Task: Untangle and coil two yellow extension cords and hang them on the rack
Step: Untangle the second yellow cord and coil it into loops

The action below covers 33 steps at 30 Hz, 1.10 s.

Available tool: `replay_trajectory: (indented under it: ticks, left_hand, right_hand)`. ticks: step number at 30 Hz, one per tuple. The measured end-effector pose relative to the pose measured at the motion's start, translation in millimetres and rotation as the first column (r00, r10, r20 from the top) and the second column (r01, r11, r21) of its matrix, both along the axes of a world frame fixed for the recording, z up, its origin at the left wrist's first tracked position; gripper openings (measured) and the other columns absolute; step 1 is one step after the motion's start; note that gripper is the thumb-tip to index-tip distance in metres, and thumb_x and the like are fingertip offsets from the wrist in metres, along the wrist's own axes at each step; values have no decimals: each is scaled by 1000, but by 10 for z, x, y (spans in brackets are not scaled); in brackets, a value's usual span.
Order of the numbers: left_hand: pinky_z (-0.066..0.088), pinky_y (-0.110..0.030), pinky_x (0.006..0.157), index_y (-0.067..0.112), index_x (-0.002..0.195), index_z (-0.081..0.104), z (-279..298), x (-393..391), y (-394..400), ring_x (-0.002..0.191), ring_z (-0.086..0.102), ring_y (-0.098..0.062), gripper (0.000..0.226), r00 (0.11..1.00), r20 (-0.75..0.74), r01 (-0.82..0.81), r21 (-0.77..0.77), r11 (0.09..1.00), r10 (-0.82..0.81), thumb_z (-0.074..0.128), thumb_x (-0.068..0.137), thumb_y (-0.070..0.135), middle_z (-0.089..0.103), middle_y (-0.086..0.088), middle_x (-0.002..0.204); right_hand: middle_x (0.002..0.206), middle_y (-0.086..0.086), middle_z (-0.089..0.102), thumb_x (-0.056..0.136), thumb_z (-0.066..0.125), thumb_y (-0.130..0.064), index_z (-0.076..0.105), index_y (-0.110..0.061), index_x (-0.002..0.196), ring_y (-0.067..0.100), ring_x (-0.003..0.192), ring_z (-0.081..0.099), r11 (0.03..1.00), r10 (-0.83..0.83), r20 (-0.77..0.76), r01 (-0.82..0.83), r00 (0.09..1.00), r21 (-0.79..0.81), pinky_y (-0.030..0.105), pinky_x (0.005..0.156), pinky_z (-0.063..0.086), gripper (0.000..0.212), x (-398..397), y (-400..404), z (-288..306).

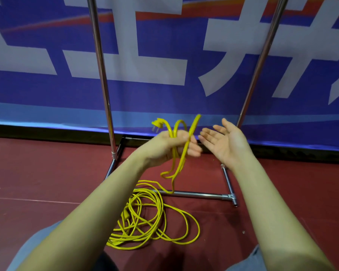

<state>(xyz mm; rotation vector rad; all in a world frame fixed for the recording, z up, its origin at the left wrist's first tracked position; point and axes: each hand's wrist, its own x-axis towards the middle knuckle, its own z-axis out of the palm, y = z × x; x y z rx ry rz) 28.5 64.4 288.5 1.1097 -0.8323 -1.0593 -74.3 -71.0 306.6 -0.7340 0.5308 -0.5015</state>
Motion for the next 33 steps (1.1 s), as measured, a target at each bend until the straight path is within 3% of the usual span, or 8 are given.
replay_trajectory:
  ticks: [5, 10, 13, 16, 19, 24, 28, 33]
  left_hand:
    - [56, -27, 75, 6, 98, 55, 77, 132, -2, 80, 72, -14, 25, 905, -353, -302, -148, 942, 235, 31, 101, 12, 72, -9, 97]
    - [49, -30, 89, 8, 99, 52, 102, 204, 8, 115, 59, -25, 21, 798, -513, -480, -224, 848, 317, 32, 102, 10, 57, -15, 122]
    - [49, -31, 91, 7, 103, 53, 122, 261, 41, 100, 66, -21, 21, 776, -549, -503, -239, 830, 311, 33, 102, 11, 62, -11, 121]
    - [54, -27, 85, 4, 113, 55, 113, 291, 82, 96, 69, -14, 27, 832, -460, -436, -195, 878, 311, 33, 102, 15, 65, -9, 115]
    - [57, -25, 74, 4, 111, 55, 80, 294, 111, 90, 71, -14, 28, 872, -373, -376, -94, 922, 318, 32, 102, 18, 68, -8, 106]
    - [56, -23, 55, 6, 103, 57, -13, 238, 141, 57, 67, -11, 26, 957, -121, -251, 100, 963, 263, 33, 102, 15, 74, -6, 78]
    - [57, -26, 68, 3, 104, 59, -91, 136, 121, 75, 72, -16, 26, 994, -70, -71, 142, 987, 82, 35, 101, 15, 74, -8, 85]
    - [49, -20, 69, 2, 111, 59, -209, -44, 44, 83, 68, -8, 28, 990, 60, 110, 233, 966, -128, 35, 101, 11, 73, -1, 91]
  right_hand:
    - [85, 14, 63, 99, 40, -27, 57, -5, 86, 22, 75, 61, 942, 202, -245, -256, 948, -218, 30, 70, 53, 31, -14, 132, -161]
    - [96, 2, 68, 99, 40, -30, 63, -11, 102, 15, 86, 64, 707, 432, -401, -579, 808, -406, 28, 85, 43, 30, 91, 367, -365]
    - [95, -3, 64, 94, 52, -11, 62, -10, 108, -1, 80, 59, 608, 418, -364, -554, 832, -568, 12, 77, 41, 18, 132, 457, -408]
    - [82, -2, 65, 90, 54, -2, 64, -11, 91, -2, 74, 60, 567, 361, -313, -473, 878, -674, 9, 76, 44, 13, 150, 453, -399]
    - [68, 1, 61, 97, 44, -7, 56, -12, 87, 12, 60, 61, 711, 286, -161, -321, 945, -626, 25, 66, 51, 16, 130, 426, -308]
    - [54, -5, 40, 101, 38, -14, 56, -12, 91, 5, 37, 28, 810, 53, 14, -34, 999, -585, 13, 36, 21, 20, 93, 246, -132]
    - [49, -4, 40, 101, 33, -10, 50, -8, 88, 5, 35, 28, 986, -66, 179, 92, 982, -139, 14, 33, 21, 22, 92, 97, -56]
    - [56, 1, 38, 99, 29, -5, 47, -7, 83, 10, 36, 32, 987, -107, 259, 71, 960, 146, 18, 35, 27, 24, 146, 73, -75]
